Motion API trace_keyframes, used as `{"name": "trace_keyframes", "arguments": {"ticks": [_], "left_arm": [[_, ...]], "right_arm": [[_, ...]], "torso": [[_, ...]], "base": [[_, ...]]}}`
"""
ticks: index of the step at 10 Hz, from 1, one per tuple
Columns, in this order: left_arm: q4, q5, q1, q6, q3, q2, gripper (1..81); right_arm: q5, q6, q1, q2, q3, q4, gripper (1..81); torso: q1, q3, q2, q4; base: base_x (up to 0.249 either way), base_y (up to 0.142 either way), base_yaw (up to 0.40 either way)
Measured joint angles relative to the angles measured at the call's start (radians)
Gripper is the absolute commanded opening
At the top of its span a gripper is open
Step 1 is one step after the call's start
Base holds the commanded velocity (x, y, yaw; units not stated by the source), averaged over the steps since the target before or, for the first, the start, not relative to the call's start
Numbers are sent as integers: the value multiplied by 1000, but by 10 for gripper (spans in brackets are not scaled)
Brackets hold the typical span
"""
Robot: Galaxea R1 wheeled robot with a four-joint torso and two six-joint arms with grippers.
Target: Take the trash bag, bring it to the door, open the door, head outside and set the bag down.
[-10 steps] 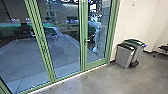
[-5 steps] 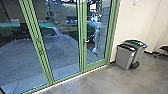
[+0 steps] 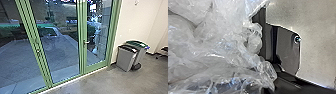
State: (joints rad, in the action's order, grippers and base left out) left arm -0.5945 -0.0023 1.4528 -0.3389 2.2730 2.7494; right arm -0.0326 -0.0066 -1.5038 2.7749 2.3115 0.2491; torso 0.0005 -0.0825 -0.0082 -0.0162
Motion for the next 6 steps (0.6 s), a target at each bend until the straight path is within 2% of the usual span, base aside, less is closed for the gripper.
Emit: {"name": "trace_keyframes", "arguments": {"ticks": [2,6], "left_arm": [[0,1,0,0,1,0,10],[0,1,1,0,1,1,10]], "right_arm": [[2,0,-1,1,0,0,811],[0,0,0,-2,2,0,811]], "torso": [[0,0,0,0],[0,0,0,0]], "base": [[143,-30,0],[144,-61,0]]}}
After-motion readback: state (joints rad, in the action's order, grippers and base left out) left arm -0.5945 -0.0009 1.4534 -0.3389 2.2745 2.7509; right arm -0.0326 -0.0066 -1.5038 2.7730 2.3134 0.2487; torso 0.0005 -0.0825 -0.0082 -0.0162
